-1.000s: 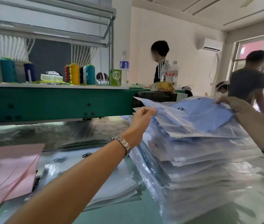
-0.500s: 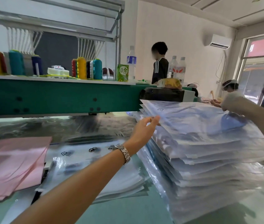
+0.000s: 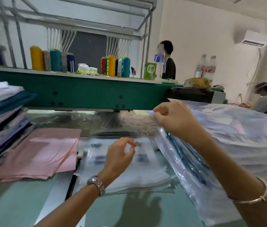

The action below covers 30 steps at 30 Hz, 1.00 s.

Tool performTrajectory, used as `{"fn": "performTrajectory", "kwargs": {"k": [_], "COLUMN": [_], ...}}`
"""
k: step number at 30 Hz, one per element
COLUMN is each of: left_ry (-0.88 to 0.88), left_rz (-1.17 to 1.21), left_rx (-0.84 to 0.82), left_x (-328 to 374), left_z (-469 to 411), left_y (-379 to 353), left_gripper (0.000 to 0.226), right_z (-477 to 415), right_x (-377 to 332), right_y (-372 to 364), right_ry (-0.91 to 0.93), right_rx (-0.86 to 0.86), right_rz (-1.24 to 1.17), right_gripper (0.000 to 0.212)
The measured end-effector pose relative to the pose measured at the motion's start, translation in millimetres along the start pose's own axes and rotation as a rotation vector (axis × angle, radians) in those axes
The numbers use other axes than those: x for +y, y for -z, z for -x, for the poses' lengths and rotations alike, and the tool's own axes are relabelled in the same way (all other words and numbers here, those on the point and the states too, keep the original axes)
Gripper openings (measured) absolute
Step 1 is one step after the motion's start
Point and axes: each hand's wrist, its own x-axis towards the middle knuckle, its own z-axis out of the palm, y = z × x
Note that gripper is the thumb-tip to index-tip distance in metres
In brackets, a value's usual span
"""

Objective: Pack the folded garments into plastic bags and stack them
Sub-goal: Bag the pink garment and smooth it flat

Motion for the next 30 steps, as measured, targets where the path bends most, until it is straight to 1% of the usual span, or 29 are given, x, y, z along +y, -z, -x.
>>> {"fn": "performTrajectory", "kwargs": {"k": [3,6,9,12,14,16,17,19,22,25,28,30], "left_ry": [-0.001,0.013,-0.019,0.014,0.037,0.041,0.048,0.078,0.081,0.039,0.003,-0.016], "left_rz": [-0.137,-0.272,-0.434,-0.502,-0.499,-0.471,-0.452,-0.421,-0.388,-0.365,-0.389,-0.375], "left_rx": [0.047,0.049,0.078,0.092,0.099,0.091,0.071,0.008,-0.051,-0.025,-0.015,0.02], "left_x": [-35.4,-62.4,-81.2,-94.8,-102.4,-109.1,-112.8,-121.0,-125.7,-122.6,-122.3,-122.0], "left_z": [23.6,44.4,60.1,69.7,75.7,80.7,82.6,84.4,83.4,83.8,86.4,87.0], "left_y": [25.3,46.0,60.2,72.1,79.9,87.8,91.4,98.3,103.9,105.4,106.0,107.0], "left_gripper": [0.013,0.017,0.025,0.031,0.029,0.035,0.036,0.03,0.028,0.028,0.028,0.022], "right_z": [9.3,20.1,35.8,49.7,54.9,59.0,61.3,66.2,72.3,74.6,77.0,79.2], "right_x": [-8.8,-5.5,1.4,10.2,17.6,24.0,26.1,29.5,35.0,40.4,43.7,43.6], "right_y": [-67.3,-135.6,-190.6,-228.2,-241.3,-246.0,-246.5,-246.5,-247.3,-249.5,-251.5,-252.5], "right_ry": [0.043,0.074,0.126,0.19,0.24,0.29,0.32,0.362,0.337,0.318,0.27,0.253], "right_rx": [-0.13,-0.335,-0.473,-0.552,-0.58,-0.605,-0.6,-0.551,-0.428,-0.358,-0.287,-0.232], "right_rz": [0.021,-0.043,-0.102,-0.077,-0.041,-0.053,-0.078,-0.14,-0.236,-0.226,-0.213,-0.216], "right_gripper": [0.025,0.032,0.034,0.039,0.042,0.041,0.039,0.033,0.029,0.032,0.027,0.025]}}
